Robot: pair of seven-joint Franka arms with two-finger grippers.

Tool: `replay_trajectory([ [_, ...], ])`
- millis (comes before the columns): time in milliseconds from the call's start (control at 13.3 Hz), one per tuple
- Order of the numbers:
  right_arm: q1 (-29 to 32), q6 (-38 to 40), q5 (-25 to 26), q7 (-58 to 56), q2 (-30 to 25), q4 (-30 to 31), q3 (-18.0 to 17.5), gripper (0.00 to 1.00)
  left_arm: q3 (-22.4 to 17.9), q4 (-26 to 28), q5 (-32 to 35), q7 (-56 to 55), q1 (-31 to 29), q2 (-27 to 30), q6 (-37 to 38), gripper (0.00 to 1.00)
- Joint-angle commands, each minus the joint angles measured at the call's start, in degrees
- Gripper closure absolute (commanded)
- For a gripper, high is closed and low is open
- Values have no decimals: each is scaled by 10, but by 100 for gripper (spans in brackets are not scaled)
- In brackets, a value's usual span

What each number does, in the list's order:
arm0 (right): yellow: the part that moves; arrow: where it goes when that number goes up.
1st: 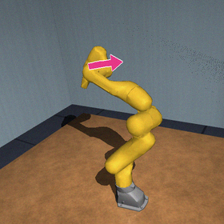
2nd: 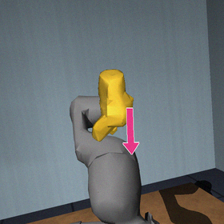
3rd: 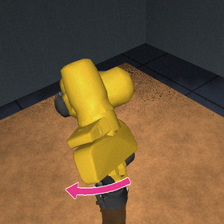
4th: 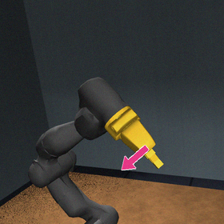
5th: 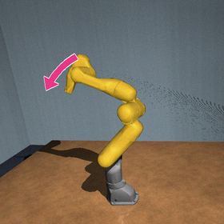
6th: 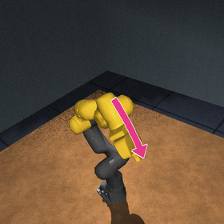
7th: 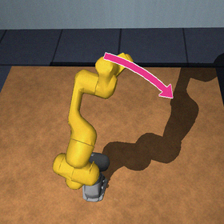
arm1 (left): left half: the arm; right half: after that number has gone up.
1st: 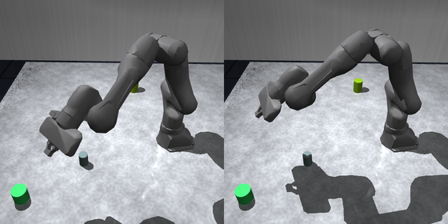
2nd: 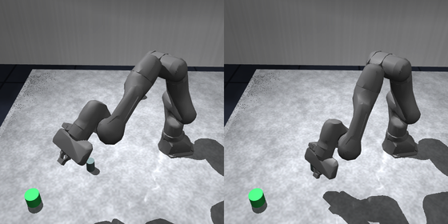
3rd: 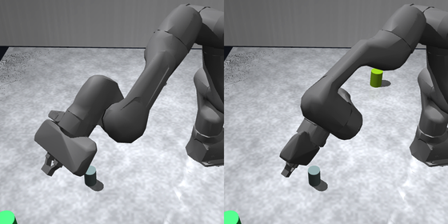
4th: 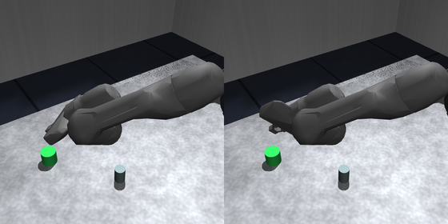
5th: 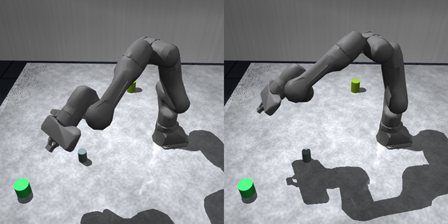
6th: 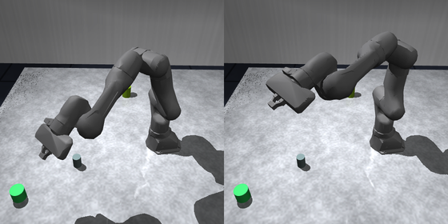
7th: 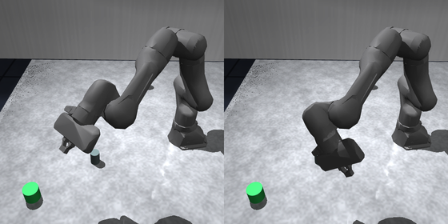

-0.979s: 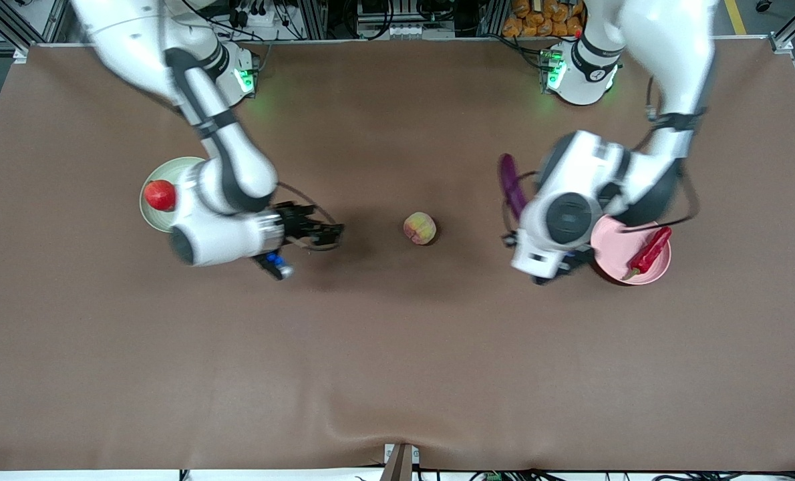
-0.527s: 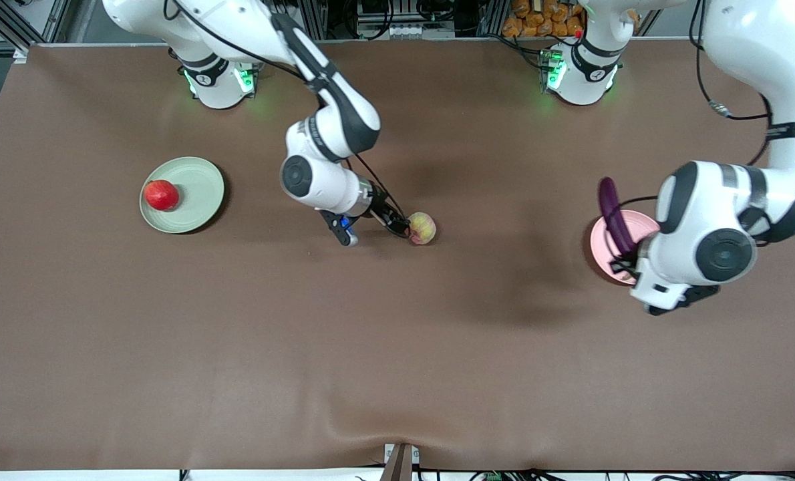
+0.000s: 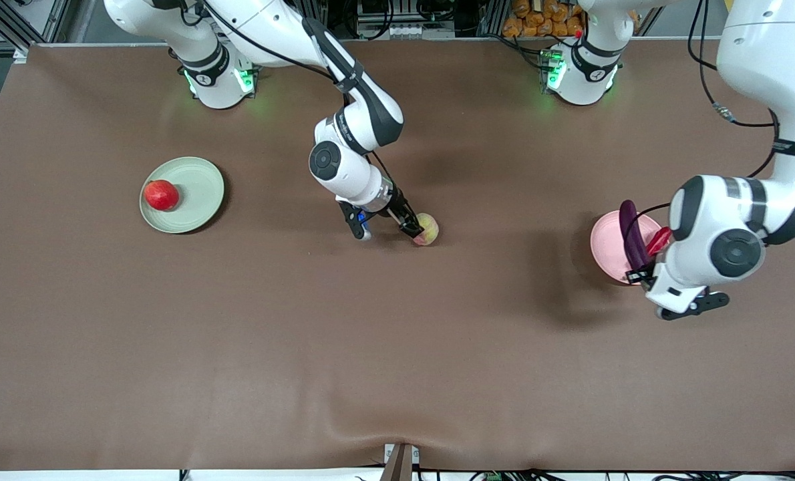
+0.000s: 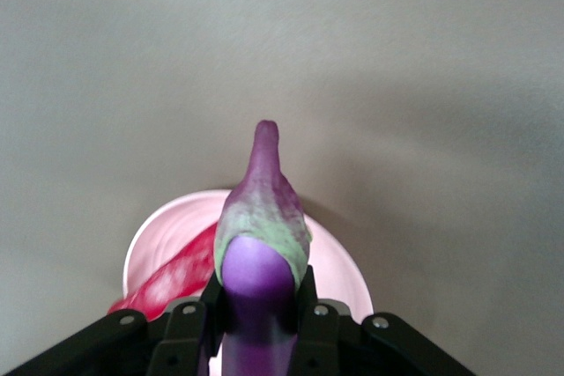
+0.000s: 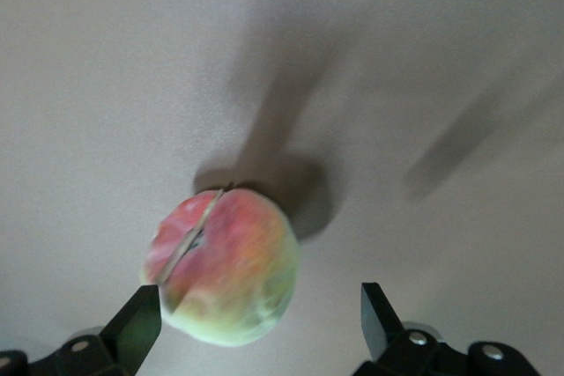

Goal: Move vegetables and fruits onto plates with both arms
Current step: 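Lower the eggplant with the left gripper while the right gripper carries the peach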

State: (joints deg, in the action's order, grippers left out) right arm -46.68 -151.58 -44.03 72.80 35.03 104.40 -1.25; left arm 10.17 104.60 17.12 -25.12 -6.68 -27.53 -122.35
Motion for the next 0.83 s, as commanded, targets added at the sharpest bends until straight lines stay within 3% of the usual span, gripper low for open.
replay_trajectory([
  [0,-8,-8,-11,20,10,-18,4,0,2,46,32,28,4,15,-47,100],
  [301,-24,-36,-4,20,31,-37,7,0,2,46,80,29,23,-9,-48,100],
  [753,-34,-63,17,21,52,-38,9,0,2,49,80,44,43,-17,-39,100],
])
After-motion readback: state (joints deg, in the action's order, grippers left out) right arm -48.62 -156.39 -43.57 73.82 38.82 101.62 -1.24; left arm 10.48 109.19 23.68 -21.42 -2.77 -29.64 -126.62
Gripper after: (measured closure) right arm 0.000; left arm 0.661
